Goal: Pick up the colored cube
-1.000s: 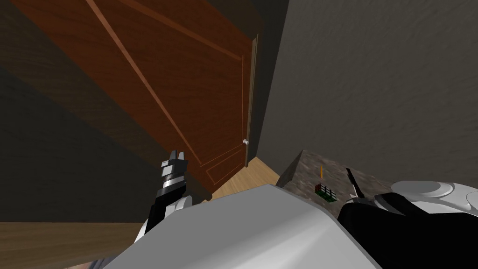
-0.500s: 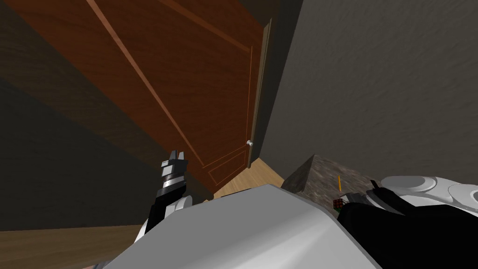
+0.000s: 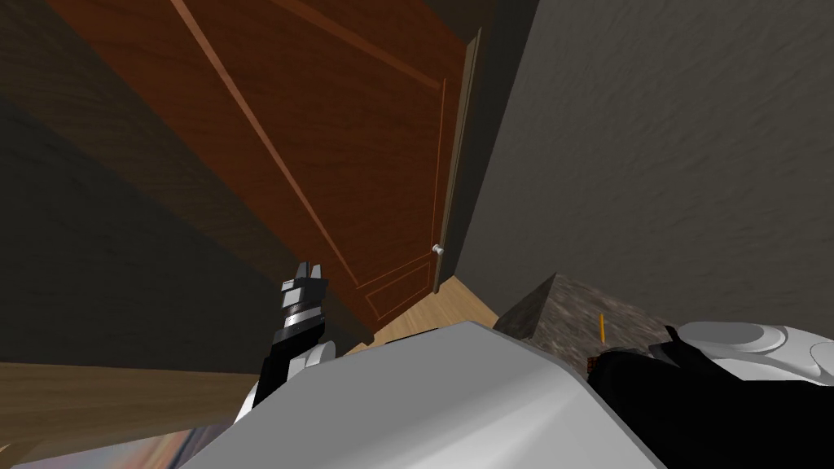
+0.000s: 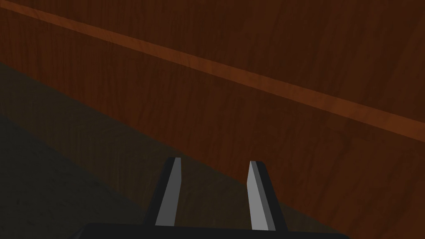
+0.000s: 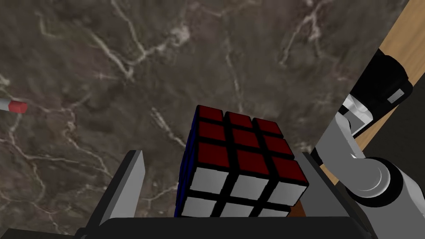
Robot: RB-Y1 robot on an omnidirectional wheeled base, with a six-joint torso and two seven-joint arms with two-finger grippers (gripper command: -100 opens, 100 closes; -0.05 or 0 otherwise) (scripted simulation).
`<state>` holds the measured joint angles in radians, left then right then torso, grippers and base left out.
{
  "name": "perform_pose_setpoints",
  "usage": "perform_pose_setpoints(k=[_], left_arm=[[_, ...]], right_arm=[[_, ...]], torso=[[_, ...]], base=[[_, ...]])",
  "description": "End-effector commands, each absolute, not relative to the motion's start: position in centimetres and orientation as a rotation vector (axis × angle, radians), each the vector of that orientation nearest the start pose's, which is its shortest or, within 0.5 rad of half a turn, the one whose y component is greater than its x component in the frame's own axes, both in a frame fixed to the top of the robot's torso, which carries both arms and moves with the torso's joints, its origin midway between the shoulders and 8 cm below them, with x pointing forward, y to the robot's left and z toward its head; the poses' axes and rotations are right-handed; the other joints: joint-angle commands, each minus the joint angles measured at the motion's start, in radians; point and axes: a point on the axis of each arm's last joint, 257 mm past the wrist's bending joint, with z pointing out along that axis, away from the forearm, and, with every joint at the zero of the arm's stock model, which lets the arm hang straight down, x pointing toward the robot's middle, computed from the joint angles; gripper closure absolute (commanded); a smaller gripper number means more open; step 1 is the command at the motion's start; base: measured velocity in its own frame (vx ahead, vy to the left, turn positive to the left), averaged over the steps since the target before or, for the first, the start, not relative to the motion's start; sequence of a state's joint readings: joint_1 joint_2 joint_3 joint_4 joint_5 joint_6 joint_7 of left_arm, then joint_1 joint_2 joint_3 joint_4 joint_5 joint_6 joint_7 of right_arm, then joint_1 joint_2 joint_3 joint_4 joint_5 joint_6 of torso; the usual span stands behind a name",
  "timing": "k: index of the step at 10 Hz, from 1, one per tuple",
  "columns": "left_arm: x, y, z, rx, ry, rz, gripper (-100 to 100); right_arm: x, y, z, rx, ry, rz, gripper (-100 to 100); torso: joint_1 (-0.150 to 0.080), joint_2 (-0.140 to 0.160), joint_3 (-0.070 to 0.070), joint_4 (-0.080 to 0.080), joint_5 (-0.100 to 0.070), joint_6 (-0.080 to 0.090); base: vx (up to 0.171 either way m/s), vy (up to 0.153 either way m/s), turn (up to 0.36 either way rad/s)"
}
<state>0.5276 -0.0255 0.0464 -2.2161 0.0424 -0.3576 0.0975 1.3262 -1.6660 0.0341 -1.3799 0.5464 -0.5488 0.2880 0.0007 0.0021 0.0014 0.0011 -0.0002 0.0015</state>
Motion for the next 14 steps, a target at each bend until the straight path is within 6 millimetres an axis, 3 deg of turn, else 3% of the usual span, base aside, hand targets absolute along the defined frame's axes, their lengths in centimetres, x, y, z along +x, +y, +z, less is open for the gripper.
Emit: perform_pose_setpoints(k=[1,2,3,7,8,9,12,13,14], left_arm=[[36.7,31.4,-4.3,-0.930,0.675,-1.300,0],[36.7,31.4,-4.3,-0.930,0.675,-1.300,0],[36.7,31.4,-4.3,-0.930,0.675,-1.300,0],[36.7,31.4,-4.3,-0.931,0.675,-1.300,0],[36.7,31.4,-4.3,-0.931,0.675,-1.300,0],[36.7,31.4,-4.3,-0.931,0.675,-1.300,0],[36.7,31.4,-4.3,-0.931,0.675,-1.300,0],[36.7,31.4,-4.3,-0.931,0.675,-1.300,0],[36.7,31.4,-4.3,-0.930,0.675,-1.300,0]], right_arm=[[-3.8,-63.4,-34.2,-0.881,3.010,0.001,-100],[-3.4,-63.6,-33.9,-0.895,3.006,0.004,-100],[-3.4,-63.6,-33.9,-0.893,3.007,0.001,100],[-3.5,-63.6,-33.9,-0.889,3.009,0.004,100],[-3.5,-63.6,-33.9,-0.889,3.008,0.005,0],[-2.5,-64.1,-33.4,-0.922,2.999,-0.001,100],[-0.4,-65.1,-32.0,-0.991,2.979,-0.001,100],[-0.9,-64.9,-32.4,-0.976,2.984,-0.003,100],[-0.8,-64.9,-32.4,-0.978,2.984,-0.001,0]], torso=[[0.000,0.000,0.000,0.000,0.000,0.000],[0.000,0.000,0.000,0.000,0.000,-0.001],[0.000,-0.001,0.000,0.000,0.000,0.000],[-0.001,-0.001,-0.001,0.000,0.000,-0.001],[-0.001,-0.001,-0.001,0.000,0.000,-0.001],[-0.001,-0.001,-0.001,0.000,0.000,-0.001],[0.002,-0.003,-0.002,-0.001,0.001,-0.001],[0.003,-0.003,-0.002,-0.001,0.001,-0.001],[0.002,-0.003,-0.002,-0.001,0.001,-0.001]], base=[[-0.017,-0.016,0.188],[-0.009,-0.013,0.044],[-0.002,0.000,-0.016],[0.000,0.000,0.000],[0.000,0.000,0.000],[0.013,0.013,-0.185],[0.032,0.037,-0.173],[0.012,0.019,-0.019],[0.000,0.000,0.000]])
